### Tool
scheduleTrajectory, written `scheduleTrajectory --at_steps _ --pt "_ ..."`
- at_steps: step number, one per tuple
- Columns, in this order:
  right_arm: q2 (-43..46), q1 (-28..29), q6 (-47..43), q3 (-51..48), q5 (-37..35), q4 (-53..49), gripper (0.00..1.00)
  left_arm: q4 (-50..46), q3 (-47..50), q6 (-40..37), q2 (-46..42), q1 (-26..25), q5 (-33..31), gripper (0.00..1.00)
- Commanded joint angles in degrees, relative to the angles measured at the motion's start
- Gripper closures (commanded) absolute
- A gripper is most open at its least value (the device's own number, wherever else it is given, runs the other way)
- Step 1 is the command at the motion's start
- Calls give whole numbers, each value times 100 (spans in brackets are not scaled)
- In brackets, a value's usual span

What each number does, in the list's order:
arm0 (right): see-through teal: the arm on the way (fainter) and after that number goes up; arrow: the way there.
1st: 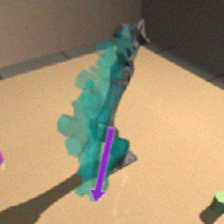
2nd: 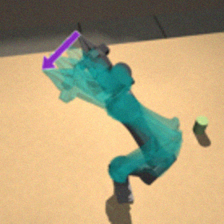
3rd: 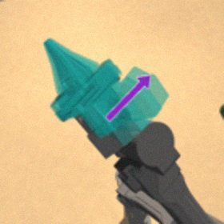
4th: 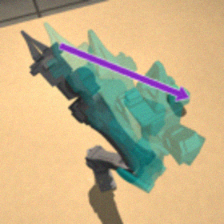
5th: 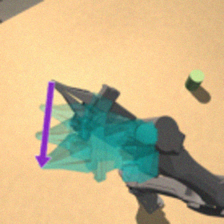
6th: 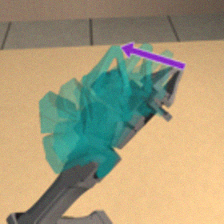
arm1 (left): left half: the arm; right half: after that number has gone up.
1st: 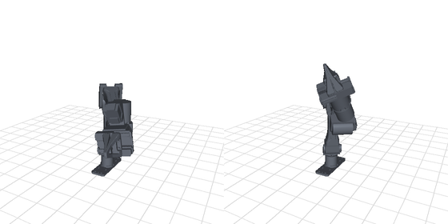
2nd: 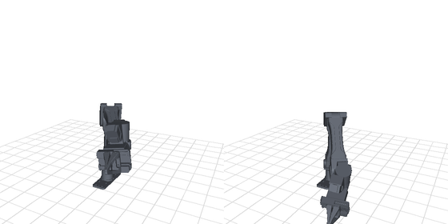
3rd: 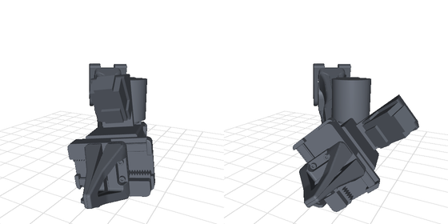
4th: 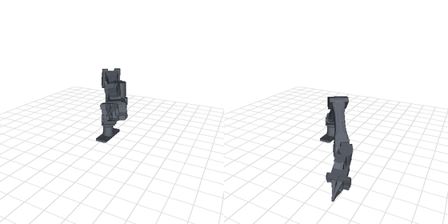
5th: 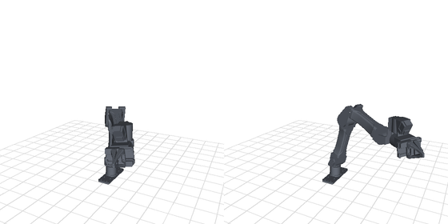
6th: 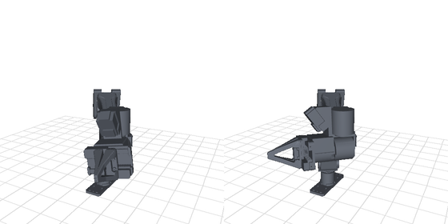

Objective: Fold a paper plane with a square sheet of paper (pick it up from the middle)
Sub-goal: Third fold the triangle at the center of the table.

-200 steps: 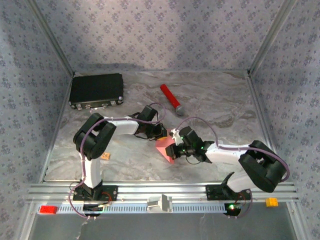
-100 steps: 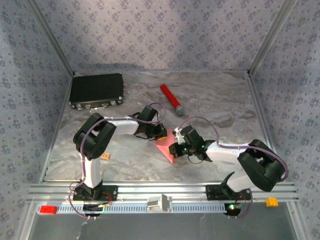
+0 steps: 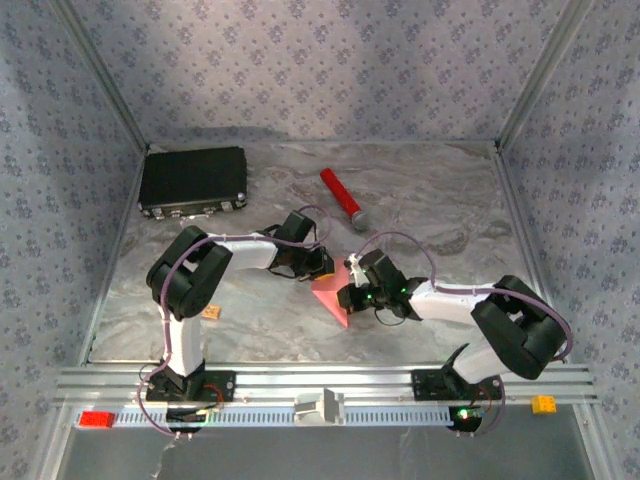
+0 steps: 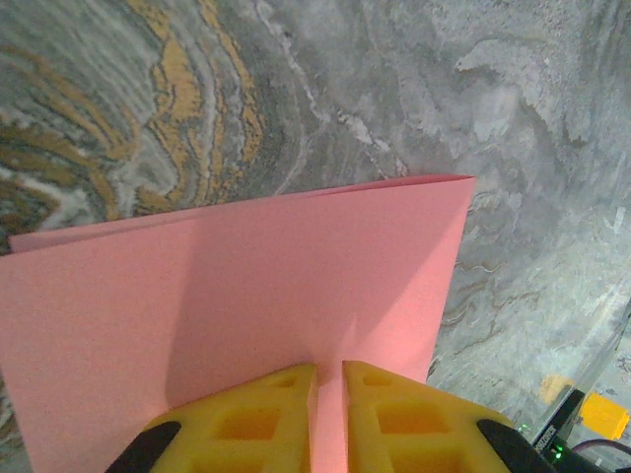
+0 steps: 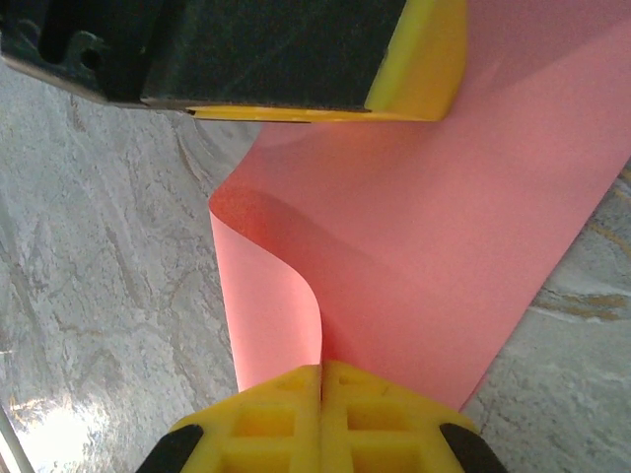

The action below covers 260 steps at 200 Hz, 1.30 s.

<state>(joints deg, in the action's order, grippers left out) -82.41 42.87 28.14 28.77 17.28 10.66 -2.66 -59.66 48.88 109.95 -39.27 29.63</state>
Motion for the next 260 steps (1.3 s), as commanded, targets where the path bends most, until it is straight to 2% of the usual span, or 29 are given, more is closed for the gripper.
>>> scheduleTrajectory --at_steps 1,260 --pt "-81 -39 74 128 -126 -213 97 -217 -44 -63 64 -13 -26 85" --pt "-296 -71 86 269 -159 -380 96 -191 -37 -55 86 -22 -1 85"
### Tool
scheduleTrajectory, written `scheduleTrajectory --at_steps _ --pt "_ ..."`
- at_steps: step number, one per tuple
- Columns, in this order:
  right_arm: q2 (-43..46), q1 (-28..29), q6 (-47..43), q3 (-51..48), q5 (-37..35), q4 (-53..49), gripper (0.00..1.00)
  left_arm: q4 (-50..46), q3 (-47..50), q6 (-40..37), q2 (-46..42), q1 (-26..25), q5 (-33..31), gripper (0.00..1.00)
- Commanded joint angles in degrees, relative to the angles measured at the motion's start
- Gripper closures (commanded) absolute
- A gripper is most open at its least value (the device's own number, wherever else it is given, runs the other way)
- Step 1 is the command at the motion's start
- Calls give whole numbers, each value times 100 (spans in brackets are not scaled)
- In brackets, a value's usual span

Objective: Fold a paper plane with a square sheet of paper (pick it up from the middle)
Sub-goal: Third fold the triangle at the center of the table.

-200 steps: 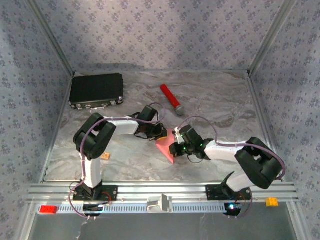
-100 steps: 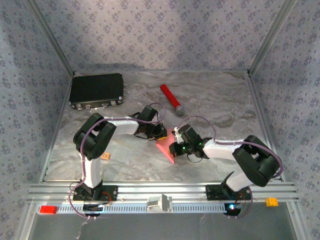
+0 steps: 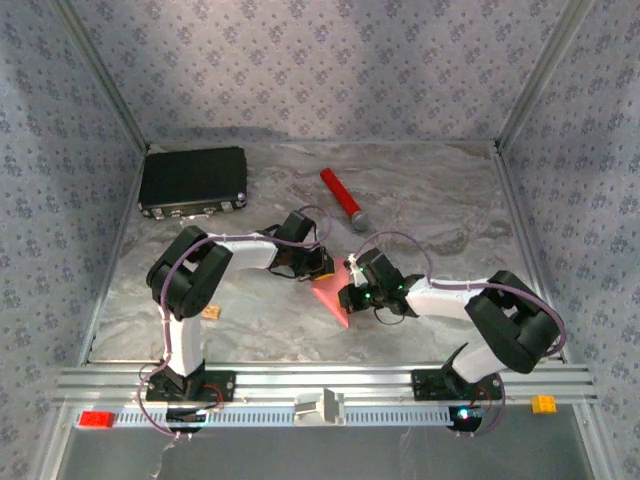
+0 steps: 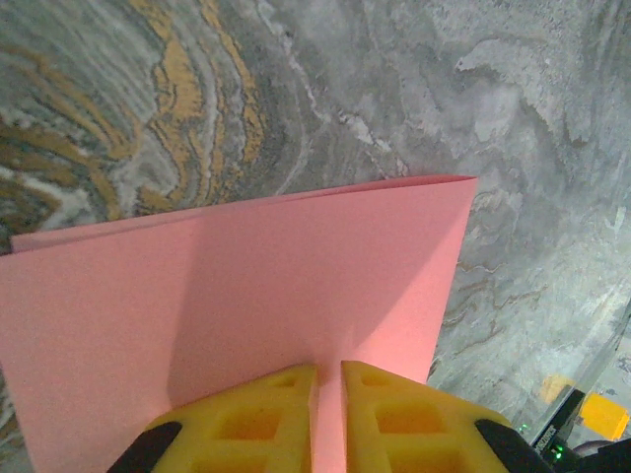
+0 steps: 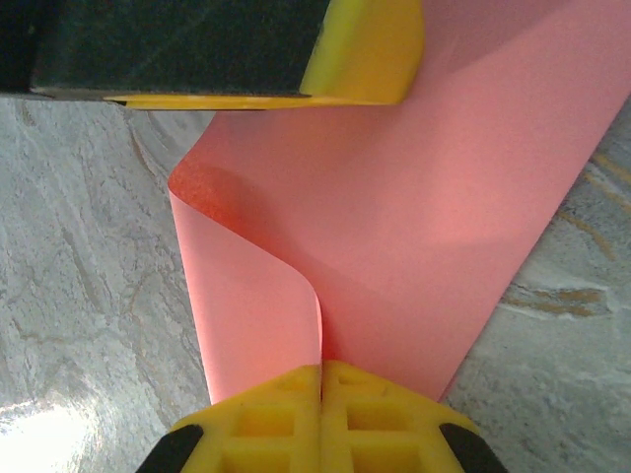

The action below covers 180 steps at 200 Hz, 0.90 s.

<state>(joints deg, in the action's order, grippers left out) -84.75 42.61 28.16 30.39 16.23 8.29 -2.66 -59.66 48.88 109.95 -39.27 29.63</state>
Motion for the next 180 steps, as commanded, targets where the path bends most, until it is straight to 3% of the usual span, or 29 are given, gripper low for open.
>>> scheduleTrajectory --at_steps 1,180 --pt "-69 -43 84 112 -56 -140 96 -191 -37 -59 83 -21 4 85" --pt "-218 -43 128 -9 -151 -113 96 -183 -147 -73 -3 -30 -55 85"
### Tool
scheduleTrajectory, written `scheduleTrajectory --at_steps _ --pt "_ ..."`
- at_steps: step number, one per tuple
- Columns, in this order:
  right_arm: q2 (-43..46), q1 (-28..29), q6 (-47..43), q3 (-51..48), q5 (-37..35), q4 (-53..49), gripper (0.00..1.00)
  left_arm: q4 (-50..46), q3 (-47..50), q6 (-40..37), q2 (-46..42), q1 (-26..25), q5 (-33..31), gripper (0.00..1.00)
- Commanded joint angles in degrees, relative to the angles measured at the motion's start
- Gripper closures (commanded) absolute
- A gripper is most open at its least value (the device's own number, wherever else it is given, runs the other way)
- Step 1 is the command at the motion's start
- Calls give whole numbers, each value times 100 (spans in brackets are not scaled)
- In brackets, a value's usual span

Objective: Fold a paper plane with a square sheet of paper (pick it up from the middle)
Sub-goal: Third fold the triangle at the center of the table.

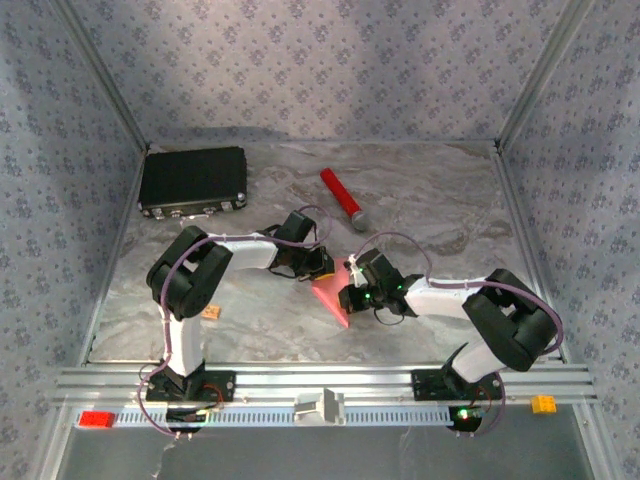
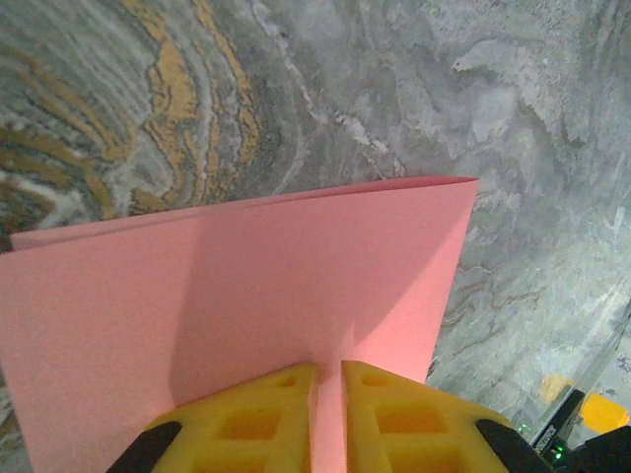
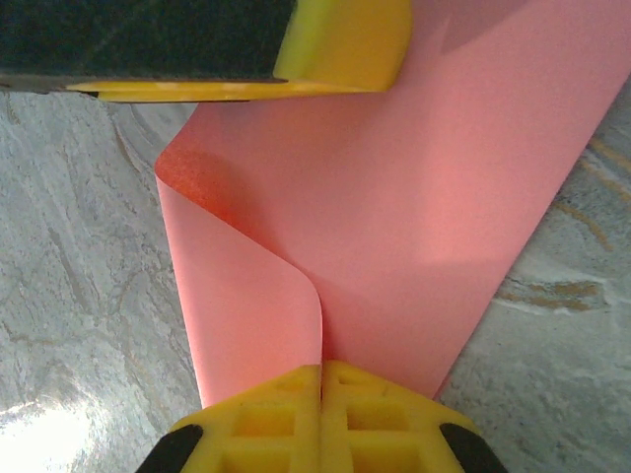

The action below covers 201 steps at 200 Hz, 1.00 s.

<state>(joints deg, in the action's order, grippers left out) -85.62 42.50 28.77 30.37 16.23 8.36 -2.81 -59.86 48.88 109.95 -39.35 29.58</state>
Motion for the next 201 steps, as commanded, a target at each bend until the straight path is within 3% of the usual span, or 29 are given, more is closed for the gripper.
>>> scheduleTrajectory --at_steps 1,68,102,125,157,201 --pt "-134 -32 67 -6 -151 -113 96 -167 -129 -77 -6 -20 -50 85" --pt "-105 -33 65 -15 -164 -107 96 -450 -448 -235 -442 19 -294 77" --pt "-88 -39 80 -44 -189 -98 96 -332 -98 -147 -1061 14 -480 77" --pt "-47 -43 101 -65 -206 -89 96 242 550 149 -1562 0 -420 81" --pt "86 -48 100 -162 -288 -115 96 2016 1797 1073 -2015 -90 -67 86" --pt "91 -71 128 -190 -318 -78 96 2752 2325 1514 -1977 -503 -167 85"
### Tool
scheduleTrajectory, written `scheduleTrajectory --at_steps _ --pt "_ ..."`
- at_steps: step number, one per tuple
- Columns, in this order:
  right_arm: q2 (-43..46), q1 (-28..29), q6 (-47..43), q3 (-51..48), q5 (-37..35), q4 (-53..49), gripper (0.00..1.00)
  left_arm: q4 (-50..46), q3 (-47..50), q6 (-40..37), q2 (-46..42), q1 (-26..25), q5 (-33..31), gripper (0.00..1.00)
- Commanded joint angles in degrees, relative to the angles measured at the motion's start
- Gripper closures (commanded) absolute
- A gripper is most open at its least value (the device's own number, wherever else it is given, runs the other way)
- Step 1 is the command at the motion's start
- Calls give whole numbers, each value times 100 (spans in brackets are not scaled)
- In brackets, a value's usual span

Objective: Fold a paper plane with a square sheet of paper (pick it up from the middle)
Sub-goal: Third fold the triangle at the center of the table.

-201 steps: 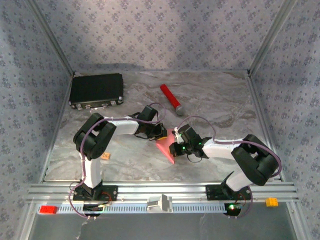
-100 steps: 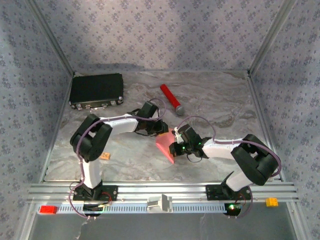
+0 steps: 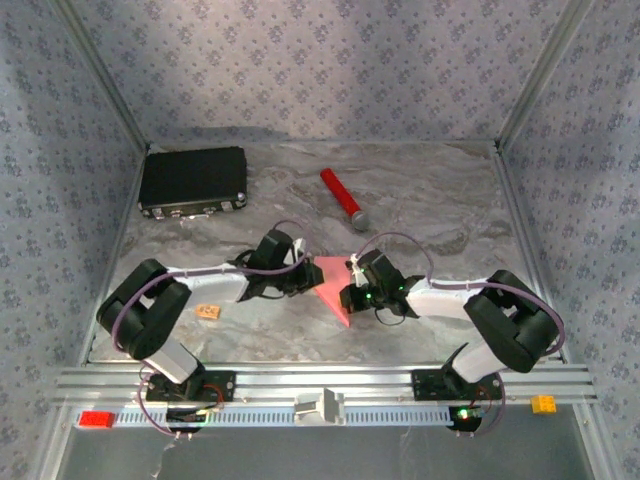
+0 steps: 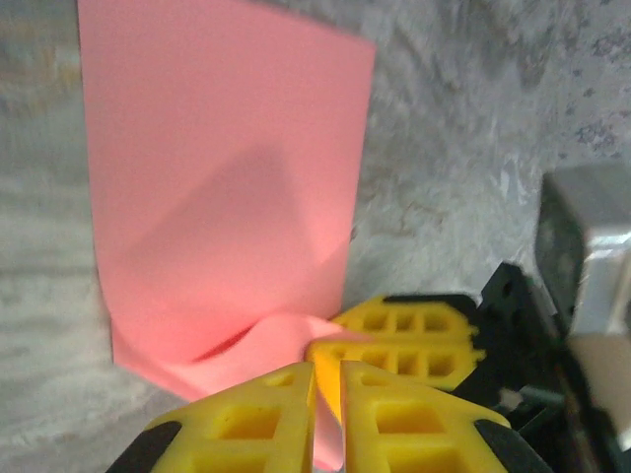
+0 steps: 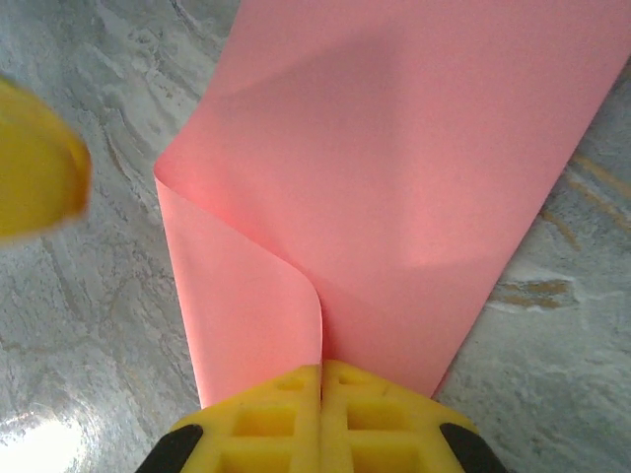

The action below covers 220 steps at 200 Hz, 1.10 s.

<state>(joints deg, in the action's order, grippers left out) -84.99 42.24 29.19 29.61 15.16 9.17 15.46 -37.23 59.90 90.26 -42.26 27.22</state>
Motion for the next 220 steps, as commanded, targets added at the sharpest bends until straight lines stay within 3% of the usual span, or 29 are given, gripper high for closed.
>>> scheduleTrajectory --at_steps 1,44,120,141,158,220 --pt "22 -47 87 -113 -208 -156 96 933 60 419 -4 -225 67 85" --pt "26 -49 72 -122 -188 -170 96 1337 212 646 327 -404 -39 86" --pt "7 -63 97 -144 -170 -113 96 1255 319 635 491 -550 -137 88" --pt "4 -65 98 -142 -171 -121 96 1298 382 638 458 -552 -149 91" --pt "8 -65 100 -139 -171 -129 96 1300 408 606 466 -553 -130 100" --pt "7 -65 103 -135 -174 -143 96 1383 434 628 535 -547 -147 100"
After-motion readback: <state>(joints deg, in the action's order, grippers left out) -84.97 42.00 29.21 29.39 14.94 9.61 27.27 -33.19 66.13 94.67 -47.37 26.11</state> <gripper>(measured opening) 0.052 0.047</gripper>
